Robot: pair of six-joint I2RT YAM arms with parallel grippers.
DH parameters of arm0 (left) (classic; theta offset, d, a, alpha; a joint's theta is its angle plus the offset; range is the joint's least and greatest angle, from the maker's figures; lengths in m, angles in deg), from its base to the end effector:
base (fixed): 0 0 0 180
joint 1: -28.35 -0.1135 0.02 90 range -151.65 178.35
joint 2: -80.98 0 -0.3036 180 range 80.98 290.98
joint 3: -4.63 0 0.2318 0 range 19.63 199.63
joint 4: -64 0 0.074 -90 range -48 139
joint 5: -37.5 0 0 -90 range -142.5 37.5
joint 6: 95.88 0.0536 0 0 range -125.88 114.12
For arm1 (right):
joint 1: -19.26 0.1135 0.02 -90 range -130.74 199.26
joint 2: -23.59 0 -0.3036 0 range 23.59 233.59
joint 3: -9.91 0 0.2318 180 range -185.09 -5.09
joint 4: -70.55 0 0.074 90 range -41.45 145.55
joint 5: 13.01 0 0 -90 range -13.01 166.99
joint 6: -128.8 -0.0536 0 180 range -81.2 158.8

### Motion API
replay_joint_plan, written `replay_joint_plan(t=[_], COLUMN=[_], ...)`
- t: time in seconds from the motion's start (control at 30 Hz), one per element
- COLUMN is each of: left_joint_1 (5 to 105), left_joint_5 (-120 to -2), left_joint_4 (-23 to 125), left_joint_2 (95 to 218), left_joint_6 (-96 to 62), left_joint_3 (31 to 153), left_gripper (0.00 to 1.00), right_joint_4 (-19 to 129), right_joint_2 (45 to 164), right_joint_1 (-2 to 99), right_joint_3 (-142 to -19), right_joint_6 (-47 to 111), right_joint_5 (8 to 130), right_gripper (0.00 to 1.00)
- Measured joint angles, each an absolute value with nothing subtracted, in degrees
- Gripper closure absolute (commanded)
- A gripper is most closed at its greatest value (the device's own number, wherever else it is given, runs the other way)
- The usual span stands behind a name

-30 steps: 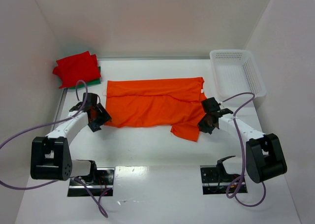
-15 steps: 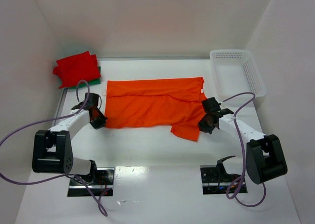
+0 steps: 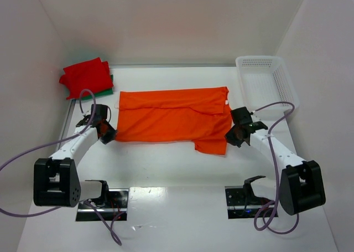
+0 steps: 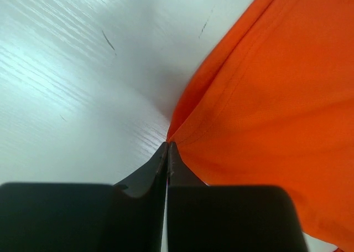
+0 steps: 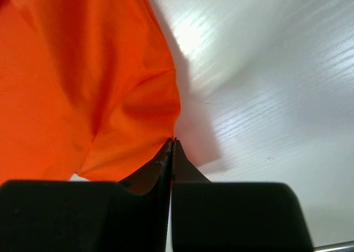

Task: Fold and stack the t-shirts
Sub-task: Grap the side of the flattened tshirt closest away from the robot with both arms, then fold the other side of the tshirt into a rectangle

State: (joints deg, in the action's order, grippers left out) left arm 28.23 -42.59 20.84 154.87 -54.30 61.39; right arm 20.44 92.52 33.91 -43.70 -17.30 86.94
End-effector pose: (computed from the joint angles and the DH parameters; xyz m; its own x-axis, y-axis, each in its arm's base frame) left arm 0.2201 0.0097 0.2268 -0.5111 -0.7379 -0.4407 -0.7077 0.6523 -0.2715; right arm 0.1834 0.0384 0.2202 -0.6398 0.6777 -0.3623 0.6301 0.7325 0.2575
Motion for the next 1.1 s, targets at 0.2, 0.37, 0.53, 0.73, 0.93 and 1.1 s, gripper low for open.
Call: replay_joint_plan(t=[0.2,0.37,0.53,0.73,0.93,1.1], left_joint_1=[27.2,27.2,27.2,27.2,27.2,26.9], left_joint_5=[-42.2,-42.3,-42.7,-43.2,-43.1,-43.1], left_joint_4=[20.6,20.6,20.3,19.5,22.1,23.8], left_joint_2=[153.9,153.9,153.9,154.0,158.0,165.6], left_joint_6=[-54.2,-54.1,-53.6,-51.1,-48.8,-47.5], left_joint_3=[61.4,61.4,61.9,69.1,76.1,79.6], left_gripper=[1.0,1.0,1.0,1.0,1.0,1.0], right_joint_4=[19.8,18.8,17.6,17.8,22.3,26.7], right_joint_2=[89.7,89.2,87.2,86.7,89.0,96.2], right_joint_1=[31.7,31.7,31.0,30.7,30.6,30.6], right_joint_3=[-45.0,-45.6,-48.2,-55.7,-59.3,-61.0], right_joint_6=[-17.2,-17.1,-17.0,-16.2,-15.0,-13.9], right_joint_5=[87.6,87.8,88.2,88.3,88.1,87.7], right_gripper=[1.0,1.0,1.0,1.0,1.0,1.0])
